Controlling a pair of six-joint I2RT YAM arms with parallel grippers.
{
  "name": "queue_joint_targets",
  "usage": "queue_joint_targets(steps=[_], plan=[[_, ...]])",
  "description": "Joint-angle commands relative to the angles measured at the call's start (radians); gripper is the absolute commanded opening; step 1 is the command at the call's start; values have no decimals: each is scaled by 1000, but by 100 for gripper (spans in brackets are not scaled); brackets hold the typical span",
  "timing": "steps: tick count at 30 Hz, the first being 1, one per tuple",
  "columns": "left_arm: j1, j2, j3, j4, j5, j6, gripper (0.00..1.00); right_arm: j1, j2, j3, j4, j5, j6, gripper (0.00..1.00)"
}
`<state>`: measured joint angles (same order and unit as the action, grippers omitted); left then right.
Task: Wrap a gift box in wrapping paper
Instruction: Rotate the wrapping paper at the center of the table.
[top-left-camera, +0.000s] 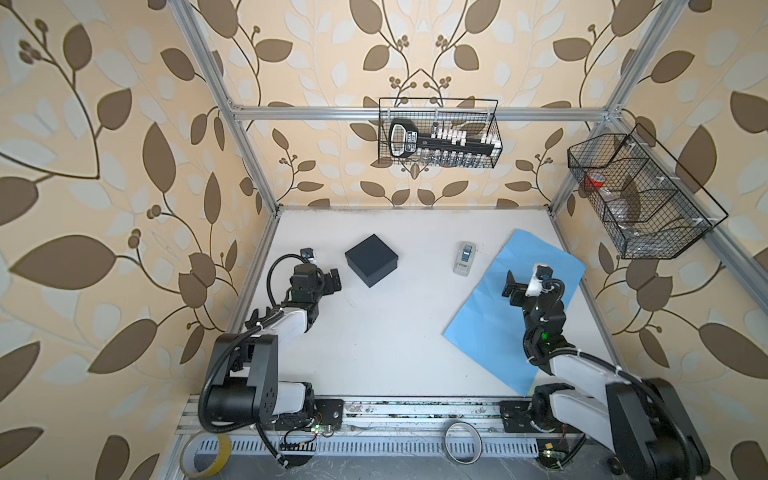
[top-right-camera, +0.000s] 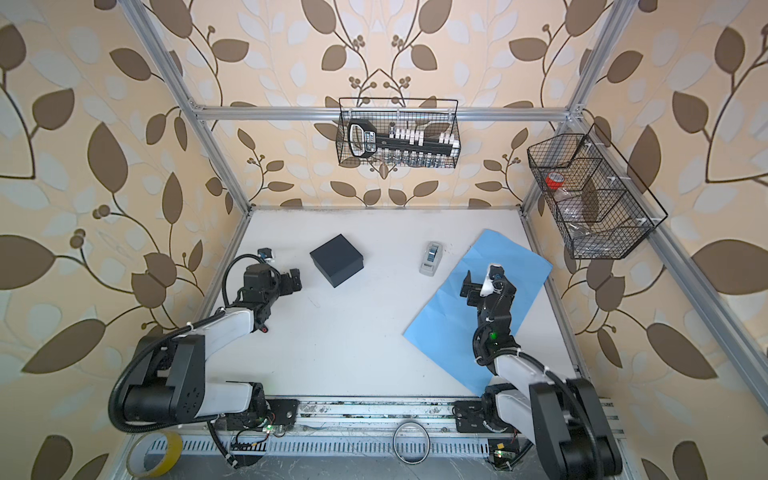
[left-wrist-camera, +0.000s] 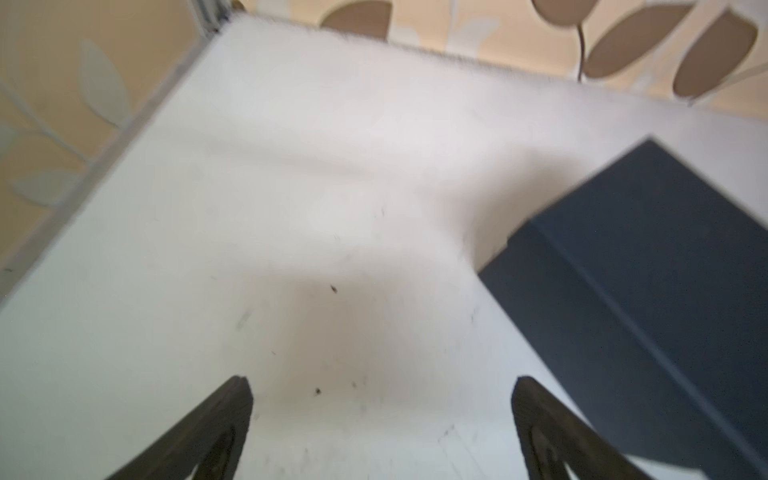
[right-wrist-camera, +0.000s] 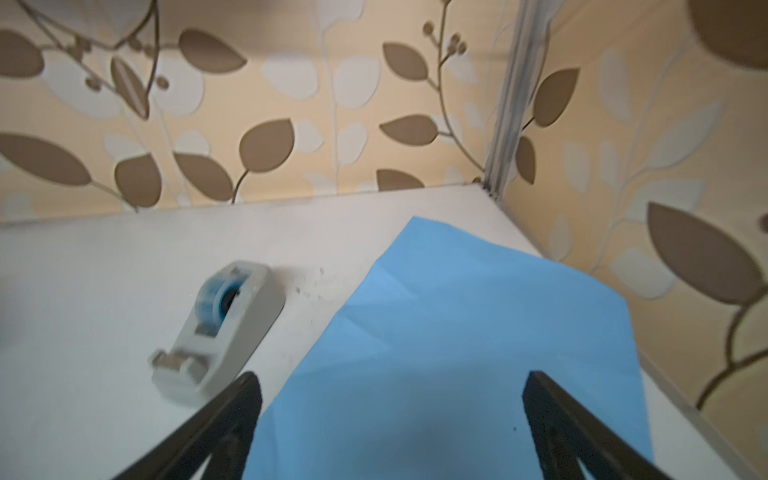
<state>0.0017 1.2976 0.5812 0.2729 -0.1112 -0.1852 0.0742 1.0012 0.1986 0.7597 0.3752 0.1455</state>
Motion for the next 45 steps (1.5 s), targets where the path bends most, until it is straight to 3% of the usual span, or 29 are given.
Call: queue_joint_targets(steps=[1, 3, 6, 12, 16, 19, 25, 32, 45], plan=[[2, -93, 60, -220, -10, -189, 99, -61, -161, 63, -308, 48, 322, 97], [-3, -142, 49, -231, 76, -262, 99, -72, -188, 108, -454, -54, 409, 94], [-59, -214, 18, -191, 270, -374, 99, -31, -129, 204, -630, -267, 394, 89], [-474, -227, 48, -259, 312, -465, 85, 123, -8, 358, -1027, -370, 332, 86], [-753, -57, 148, -314, 332, -478, 74, 140, -4, 333, -1073, -408, 319, 85], [-867, 80, 226, -341, 360, -464, 68, 135, 38, 334, -1085, -416, 301, 84], [-943, 291, 312, -293, 417, -451, 62, 84, 61, 297, -1042, -469, 294, 81], [-947, 446, 378, -238, 451, -448, 62, 85, 73, 270, -984, -515, 307, 81], [-950, 552, 369, -71, 466, -515, 57, 85, 89, 282, -961, -540, 304, 81]])
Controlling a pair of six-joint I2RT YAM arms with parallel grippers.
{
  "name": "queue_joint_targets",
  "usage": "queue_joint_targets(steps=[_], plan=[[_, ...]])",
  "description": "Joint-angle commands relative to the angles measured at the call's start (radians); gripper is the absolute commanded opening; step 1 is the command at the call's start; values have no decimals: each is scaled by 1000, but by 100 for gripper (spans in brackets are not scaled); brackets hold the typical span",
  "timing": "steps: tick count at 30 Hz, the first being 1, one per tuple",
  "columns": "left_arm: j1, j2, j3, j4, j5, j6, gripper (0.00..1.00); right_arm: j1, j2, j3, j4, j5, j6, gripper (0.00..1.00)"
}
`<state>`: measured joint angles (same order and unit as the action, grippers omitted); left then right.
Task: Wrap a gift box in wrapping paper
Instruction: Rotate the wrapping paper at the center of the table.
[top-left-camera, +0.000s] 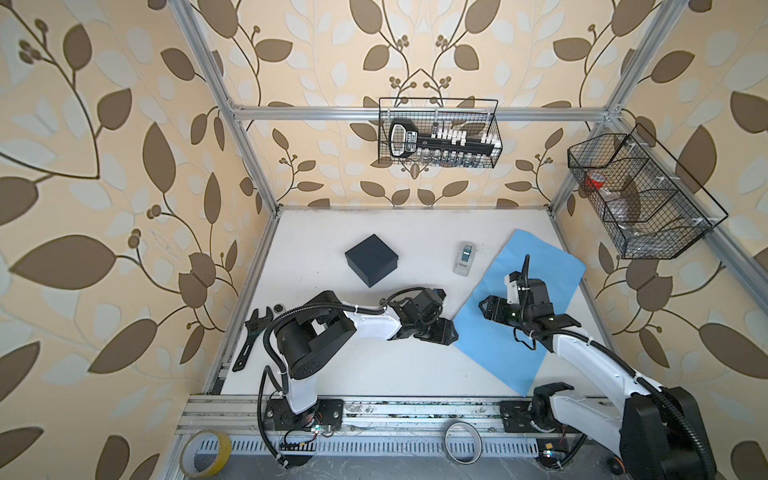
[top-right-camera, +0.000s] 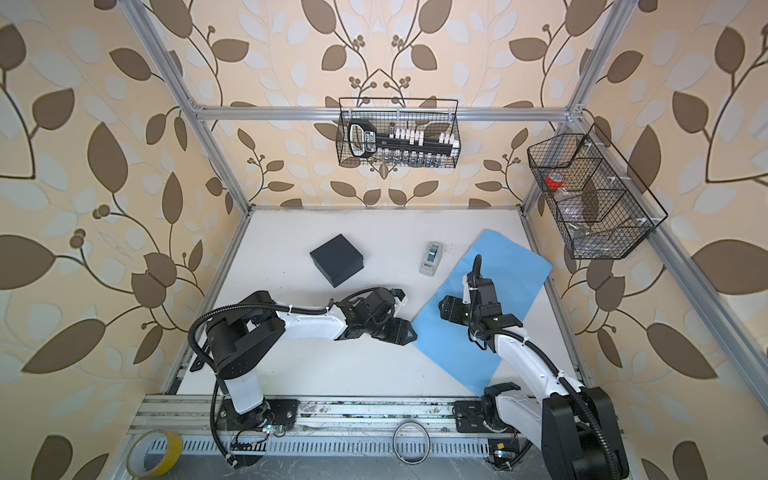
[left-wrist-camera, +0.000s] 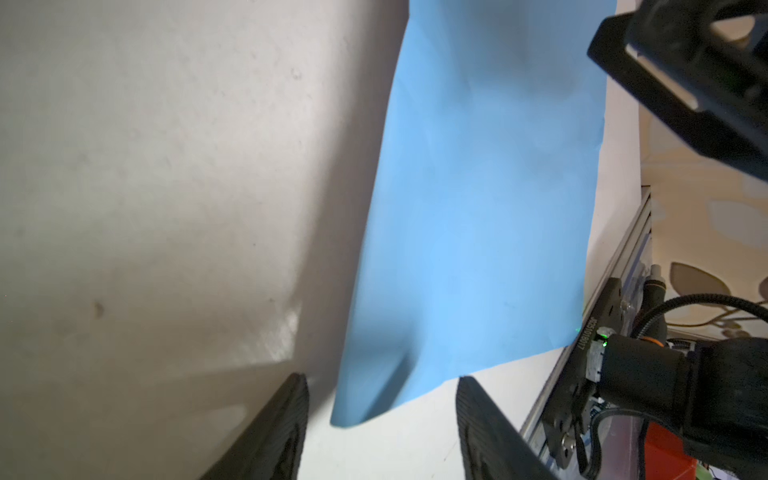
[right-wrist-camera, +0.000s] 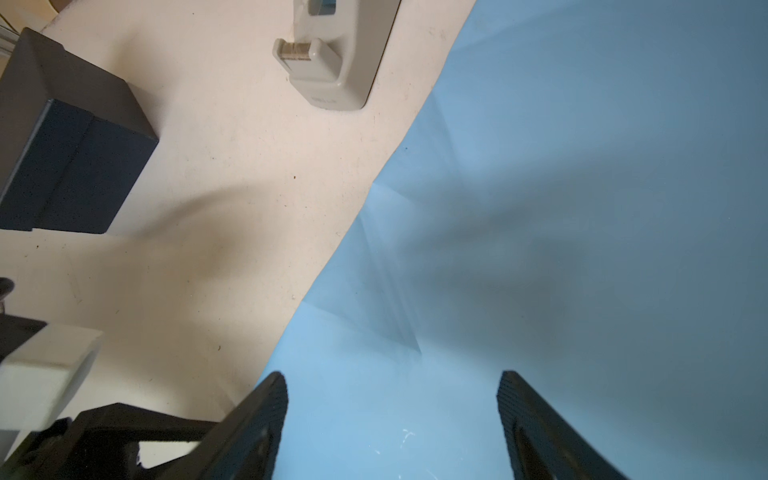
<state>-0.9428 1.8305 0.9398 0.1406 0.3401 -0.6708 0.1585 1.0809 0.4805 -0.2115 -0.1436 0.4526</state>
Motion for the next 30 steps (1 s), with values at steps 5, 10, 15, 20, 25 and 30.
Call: queue_joint_targets(steps=[5, 10, 15, 20, 25, 30], plan=[[-7, 29, -8, 130, 12, -48, 46, 1, 4, 4, 4, -23, -3, 81], [-7, 41, -5, 172, 29, -40, 28, -1, -6, 21, -6, -18, -3, 81], [2, -5, 9, 81, 24, 58, 14, 5, -27, 43, -31, 4, -3, 81], [53, -101, 115, -332, -14, 355, 0, 52, -78, 76, -77, 61, -3, 81], [104, -166, 208, -673, -127, 519, 0, 99, -93, 106, -99, 64, -3, 81], [113, -229, 307, -889, -261, 641, 0, 151, -64, 153, -112, 72, -3, 81]])
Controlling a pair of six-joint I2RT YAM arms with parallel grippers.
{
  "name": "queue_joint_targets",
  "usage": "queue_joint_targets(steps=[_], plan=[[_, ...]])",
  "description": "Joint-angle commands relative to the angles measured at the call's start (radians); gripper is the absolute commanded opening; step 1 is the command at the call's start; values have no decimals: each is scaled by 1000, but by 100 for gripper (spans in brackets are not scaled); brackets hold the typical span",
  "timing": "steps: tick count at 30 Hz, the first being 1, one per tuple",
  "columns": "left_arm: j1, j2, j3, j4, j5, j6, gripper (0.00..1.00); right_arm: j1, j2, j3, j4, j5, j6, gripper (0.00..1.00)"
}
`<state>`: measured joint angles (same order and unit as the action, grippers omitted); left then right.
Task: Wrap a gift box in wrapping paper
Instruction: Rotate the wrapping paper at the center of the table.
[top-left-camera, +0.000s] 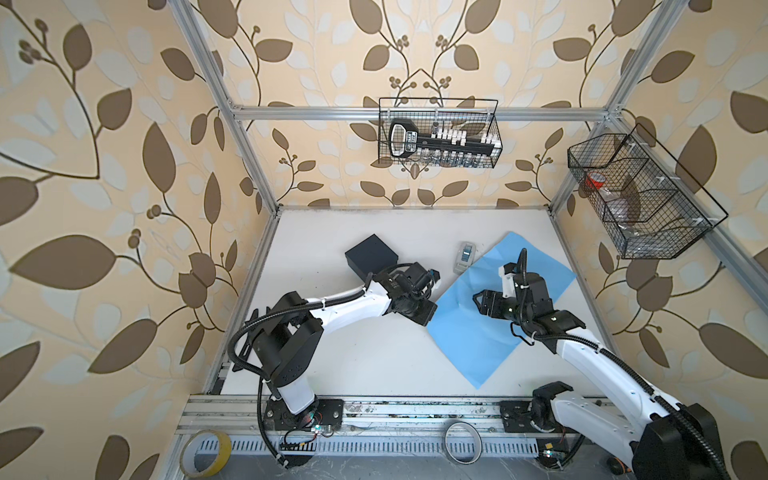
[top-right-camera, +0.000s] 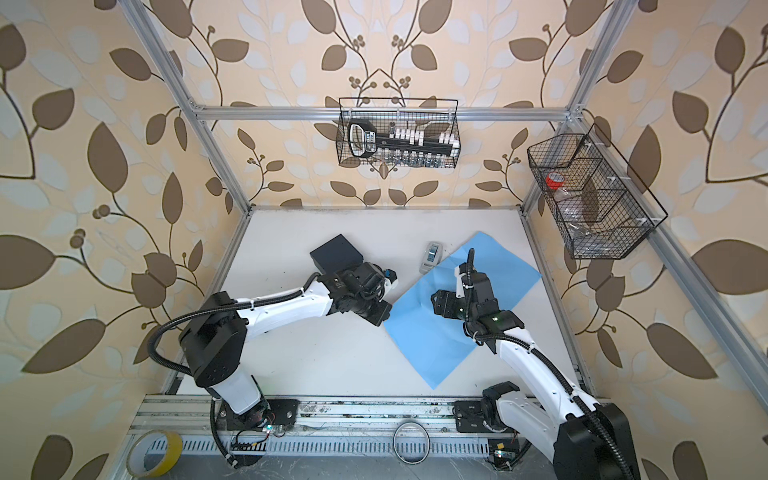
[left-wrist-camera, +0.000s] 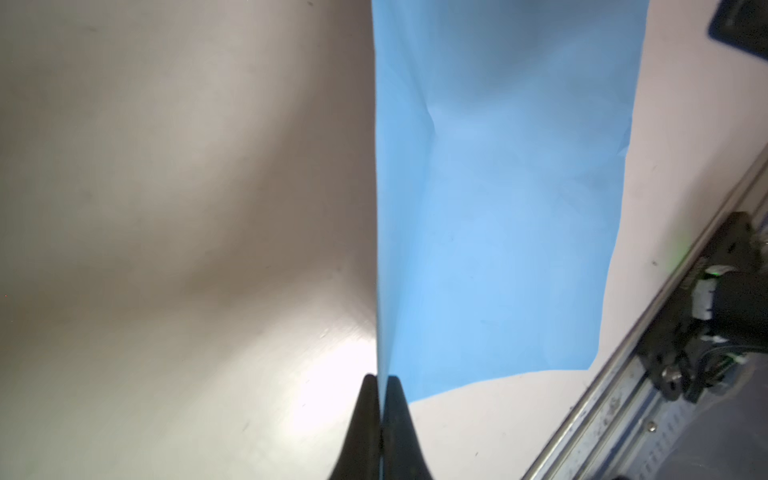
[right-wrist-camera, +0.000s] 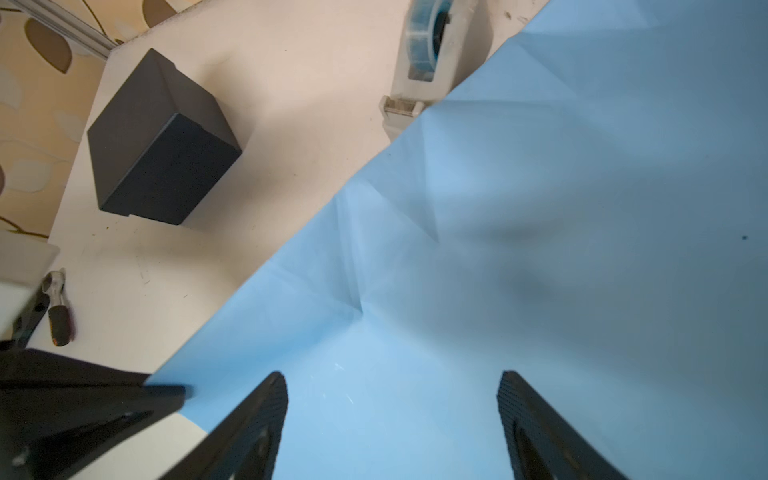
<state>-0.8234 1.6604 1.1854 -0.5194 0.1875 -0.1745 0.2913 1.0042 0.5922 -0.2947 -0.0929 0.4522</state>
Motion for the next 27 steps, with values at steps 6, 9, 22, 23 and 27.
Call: queue_joint_targets(steps=[6, 9, 22, 23, 27], plan=[[8, -9, 196, -473, -264, 345, 0, 35, 9, 51, 6, 20, -3, 81], [21, -1, 206, -508, -255, 446, 0, 37, 15, 51, 31, 5, -3, 81], [98, -86, 121, -393, -396, 873, 0, 48, 86, 40, 92, 23, -3, 81], [114, -84, 115, -360, -392, 910, 0, 49, 93, 42, 92, 25, -3, 81], [153, -86, 92, -275, -356, 998, 0, 49, 108, 43, 91, 37, -3, 81]])
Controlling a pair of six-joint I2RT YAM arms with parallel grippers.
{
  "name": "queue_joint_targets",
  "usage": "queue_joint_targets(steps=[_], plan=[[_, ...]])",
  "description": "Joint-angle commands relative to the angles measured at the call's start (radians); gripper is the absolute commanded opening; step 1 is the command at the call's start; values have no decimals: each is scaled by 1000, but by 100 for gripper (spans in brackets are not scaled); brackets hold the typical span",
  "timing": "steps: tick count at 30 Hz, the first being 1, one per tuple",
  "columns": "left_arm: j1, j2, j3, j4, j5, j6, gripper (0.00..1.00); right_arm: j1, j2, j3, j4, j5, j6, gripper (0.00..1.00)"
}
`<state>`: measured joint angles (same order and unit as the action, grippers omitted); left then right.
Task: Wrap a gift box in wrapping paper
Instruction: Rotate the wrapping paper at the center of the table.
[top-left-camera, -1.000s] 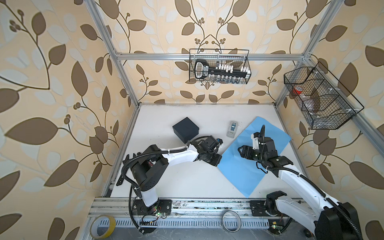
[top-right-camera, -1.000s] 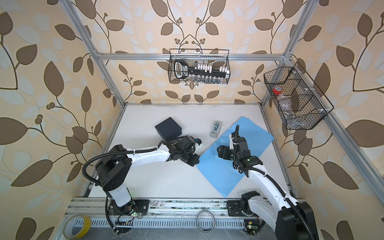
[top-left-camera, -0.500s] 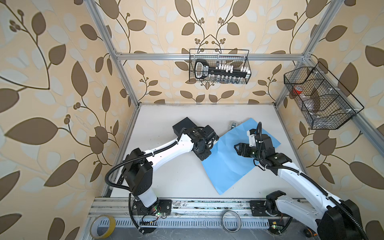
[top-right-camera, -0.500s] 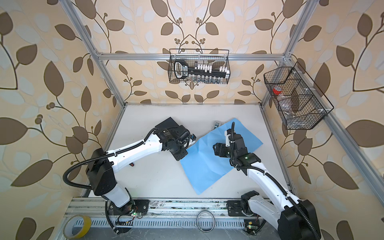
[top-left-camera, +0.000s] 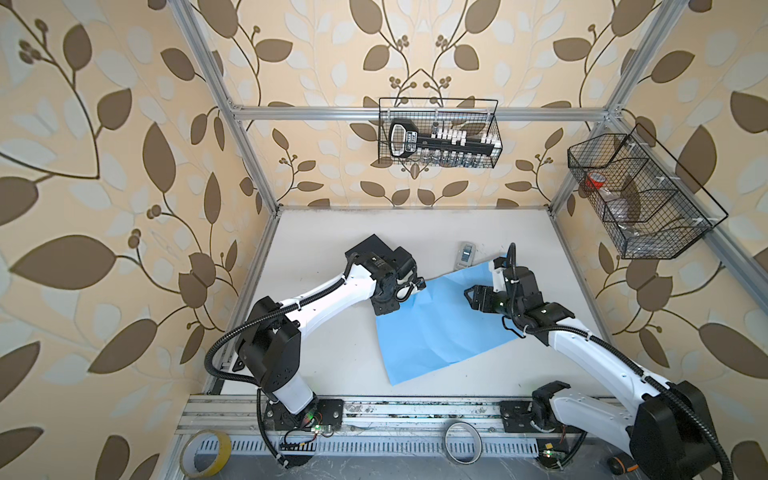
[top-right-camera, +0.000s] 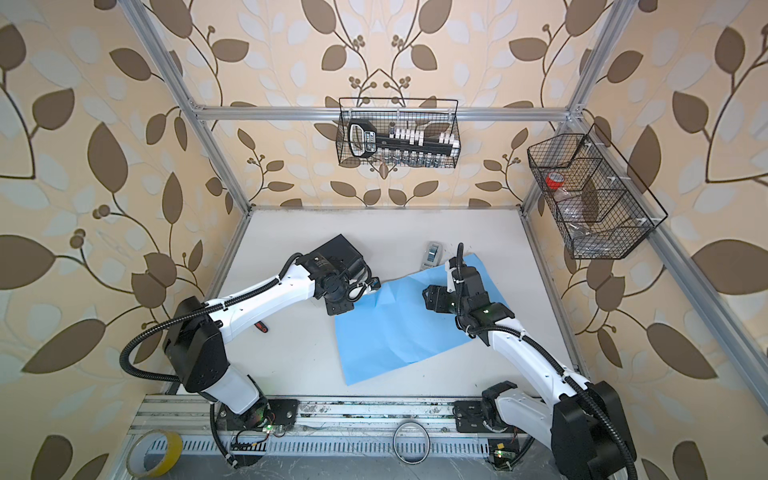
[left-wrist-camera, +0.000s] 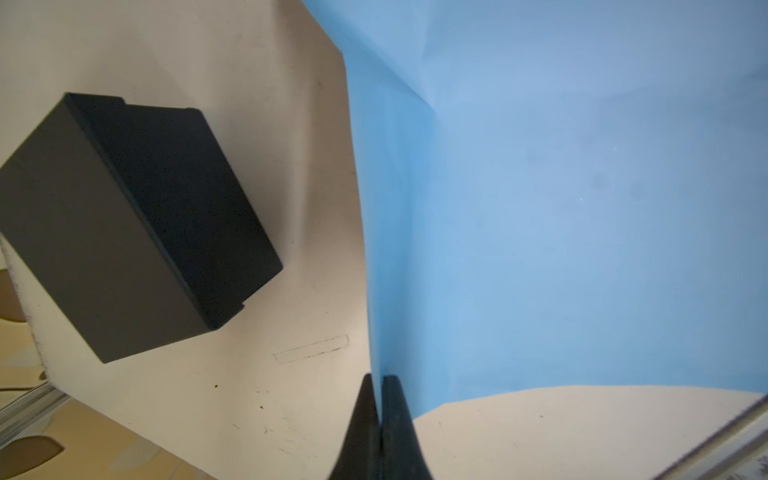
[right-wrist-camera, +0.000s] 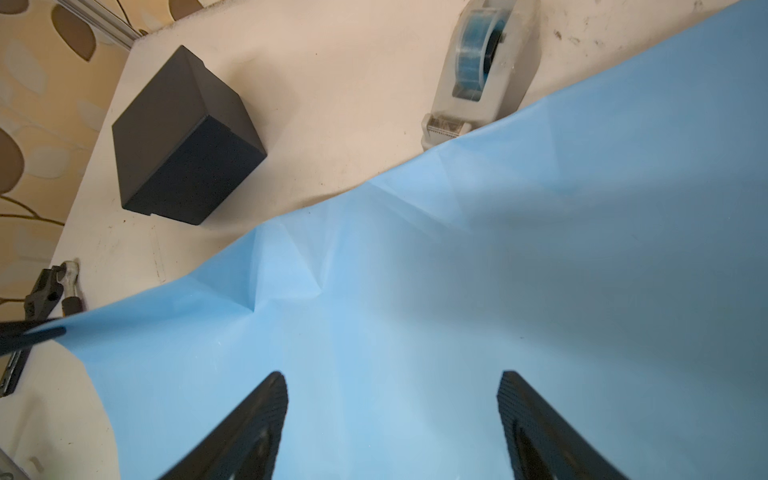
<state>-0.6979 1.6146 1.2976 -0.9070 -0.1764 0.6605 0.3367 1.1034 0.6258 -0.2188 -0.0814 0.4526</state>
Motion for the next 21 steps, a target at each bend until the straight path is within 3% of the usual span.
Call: queue_joint_targets(steps=[1, 3, 7, 14, 21], plan=[[40, -42, -31, 140, 31, 198, 0, 4, 12, 6, 21, 38, -3, 81], [77, -28, -59, 223, 87, 309, 0, 4, 58, 3, 44, 81, 6, 84], [121, 17, -21, 265, 154, 353, 0, 6, 124, 2, 82, 78, 27, 84], [183, 77, 30, 278, 264, 354, 0, -20, 204, -29, 43, 82, 29, 81], [201, 157, 68, 287, 281, 295, 3, -45, 159, -118, 0, 21, 53, 77]])
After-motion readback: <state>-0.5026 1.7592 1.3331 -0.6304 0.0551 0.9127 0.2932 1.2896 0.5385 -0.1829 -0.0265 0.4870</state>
